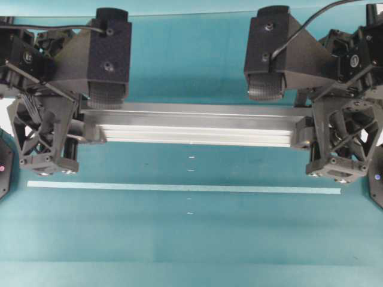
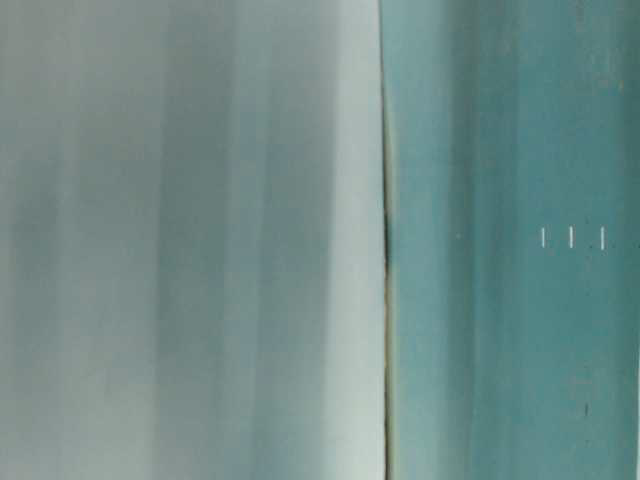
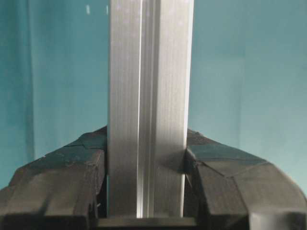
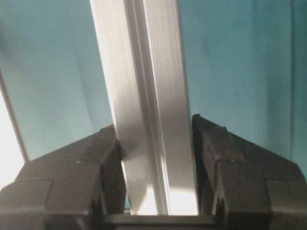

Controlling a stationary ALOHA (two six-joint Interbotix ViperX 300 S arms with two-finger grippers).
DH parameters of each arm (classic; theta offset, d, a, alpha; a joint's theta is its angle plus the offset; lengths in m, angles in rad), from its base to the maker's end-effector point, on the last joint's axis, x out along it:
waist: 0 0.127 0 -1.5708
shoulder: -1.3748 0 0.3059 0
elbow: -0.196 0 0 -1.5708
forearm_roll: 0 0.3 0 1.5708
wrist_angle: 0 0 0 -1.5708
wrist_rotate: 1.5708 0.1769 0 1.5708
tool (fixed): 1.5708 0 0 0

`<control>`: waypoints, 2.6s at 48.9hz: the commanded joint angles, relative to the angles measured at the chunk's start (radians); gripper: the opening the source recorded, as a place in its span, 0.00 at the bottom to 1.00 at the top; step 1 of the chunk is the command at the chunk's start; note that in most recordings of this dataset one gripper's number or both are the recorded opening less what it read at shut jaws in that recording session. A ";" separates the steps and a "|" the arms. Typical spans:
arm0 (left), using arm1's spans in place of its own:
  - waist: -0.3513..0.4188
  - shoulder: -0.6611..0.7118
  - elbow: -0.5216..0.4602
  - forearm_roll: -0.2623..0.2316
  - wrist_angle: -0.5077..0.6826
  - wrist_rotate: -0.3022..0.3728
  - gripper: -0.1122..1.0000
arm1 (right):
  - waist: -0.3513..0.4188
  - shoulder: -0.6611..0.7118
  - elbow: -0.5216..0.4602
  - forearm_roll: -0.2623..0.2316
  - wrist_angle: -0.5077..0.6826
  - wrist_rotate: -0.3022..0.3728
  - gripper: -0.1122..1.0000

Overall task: Lift the metal rail with both hands and move it towards you.
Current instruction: 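Lower the held rail back down onto the table with both grippers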

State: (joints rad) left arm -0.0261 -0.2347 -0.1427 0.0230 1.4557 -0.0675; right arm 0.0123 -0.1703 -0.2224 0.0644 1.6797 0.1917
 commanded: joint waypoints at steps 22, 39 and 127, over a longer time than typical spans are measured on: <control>0.002 -0.008 -0.031 0.005 -0.012 -0.044 0.36 | 0.002 0.000 -0.020 -0.003 -0.012 0.067 0.45; -0.002 0.000 0.094 0.003 -0.046 -0.046 0.36 | 0.003 0.000 0.146 -0.026 -0.041 0.058 0.45; 0.012 0.253 0.785 0.005 -0.847 -0.046 0.36 | -0.008 0.202 0.827 -0.064 -0.956 0.003 0.45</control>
State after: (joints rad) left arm -0.0123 0.0184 0.6458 0.0307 0.6197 -0.0798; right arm 0.0169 0.0291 0.6105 -0.0107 0.7409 0.1810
